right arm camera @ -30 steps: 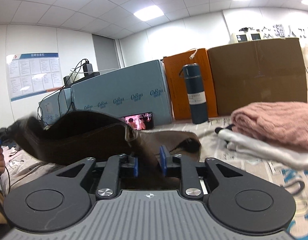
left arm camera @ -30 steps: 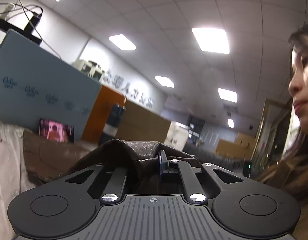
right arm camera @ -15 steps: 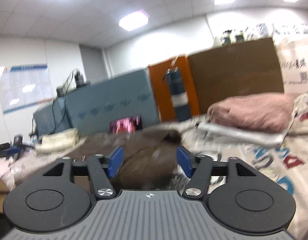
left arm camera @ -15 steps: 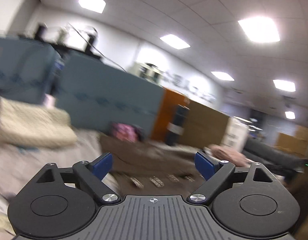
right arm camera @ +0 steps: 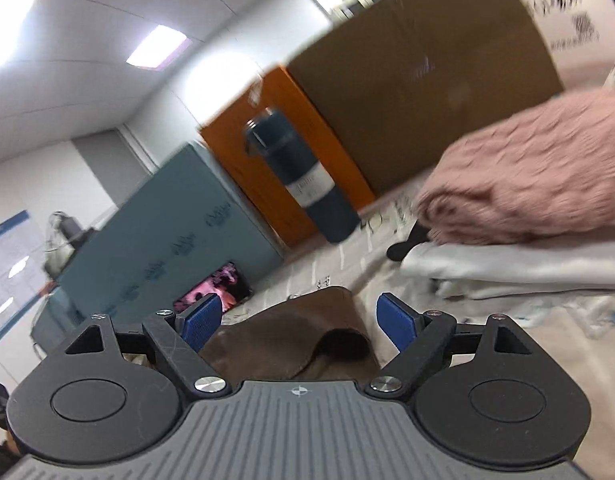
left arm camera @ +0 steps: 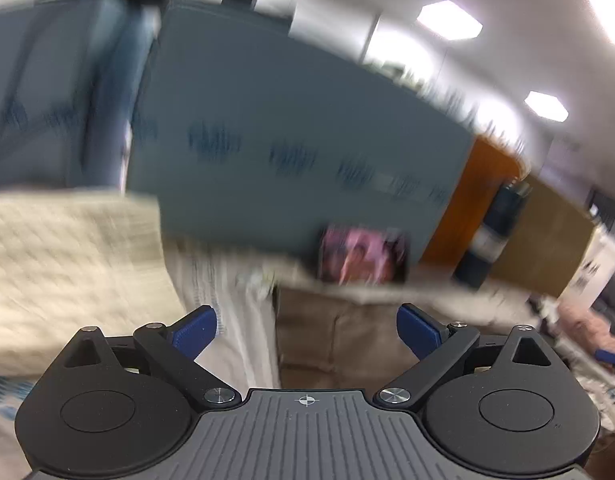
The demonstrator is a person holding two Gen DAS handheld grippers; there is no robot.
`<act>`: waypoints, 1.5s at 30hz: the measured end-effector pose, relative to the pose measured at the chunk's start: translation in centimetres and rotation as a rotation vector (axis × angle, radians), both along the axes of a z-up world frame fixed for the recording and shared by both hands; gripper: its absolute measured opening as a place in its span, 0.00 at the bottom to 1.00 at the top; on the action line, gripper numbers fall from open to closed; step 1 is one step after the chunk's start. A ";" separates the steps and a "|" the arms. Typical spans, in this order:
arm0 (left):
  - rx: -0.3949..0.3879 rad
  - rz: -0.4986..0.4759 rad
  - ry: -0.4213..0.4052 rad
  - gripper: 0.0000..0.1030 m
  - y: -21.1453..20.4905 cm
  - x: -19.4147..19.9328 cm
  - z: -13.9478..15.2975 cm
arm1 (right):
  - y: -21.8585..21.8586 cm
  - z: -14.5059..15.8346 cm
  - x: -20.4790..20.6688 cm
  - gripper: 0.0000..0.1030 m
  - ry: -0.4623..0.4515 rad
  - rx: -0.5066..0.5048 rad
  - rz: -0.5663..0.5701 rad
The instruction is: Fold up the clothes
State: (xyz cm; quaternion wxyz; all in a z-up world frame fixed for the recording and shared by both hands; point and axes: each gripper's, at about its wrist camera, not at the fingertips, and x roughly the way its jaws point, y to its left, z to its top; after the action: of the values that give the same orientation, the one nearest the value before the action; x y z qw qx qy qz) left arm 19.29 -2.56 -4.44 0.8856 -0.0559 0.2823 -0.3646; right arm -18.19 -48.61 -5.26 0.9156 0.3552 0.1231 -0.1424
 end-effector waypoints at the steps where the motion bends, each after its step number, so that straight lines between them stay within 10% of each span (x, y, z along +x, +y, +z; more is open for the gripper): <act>1: 0.034 0.001 0.028 0.91 -0.9 0.6 -0.8 | -0.5 -0.4 1.3 0.81 0.027 0.029 -0.010; 5: 0.115 -0.077 0.053 0.87 -2.2 -0.8 -3.4 | -2.3 -2.8 4.6 0.75 0.108 0.149 -0.045; 10: 0.247 -0.128 -0.073 0.21 -2.1 -5.2 -4.5 | -3.4 -4.8 7.3 0.52 0.200 0.194 -0.049; 13: 0.211 -0.128 -0.085 0.07 -1.1 -6.3 -3.8 | -3.0 -4.5 8.8 0.38 0.242 0.135 -0.025; 16: 0.165 -0.119 -0.071 0.07 -0.3 -6.5 -3.3 | -2.2 -3.9 9.8 0.21 0.264 0.056 0.018; 26: 0.244 -0.138 -0.106 0.15 -1.8 -6.6 -4.3 | -0.2 -2.8 12.7 0.19 0.368 -0.338 0.014; 34: 0.076 -0.118 -0.122 0.59 3.4 -9.6 -1.9 | 0.0 -2.0 10.4 0.50 0.366 -0.361 -0.033; 45: 0.123 -0.280 -0.009 0.72 4.4 -15.1 -4.3 | 9.6 0.0 4.7 0.70 0.213 -0.442 0.277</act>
State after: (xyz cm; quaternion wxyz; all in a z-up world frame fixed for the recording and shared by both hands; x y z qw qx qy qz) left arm 4.17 1.87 -8.70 0.8291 0.0399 0.3053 -0.4667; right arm -13.54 -39.02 -5.21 0.9636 0.1095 0.2319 -0.0758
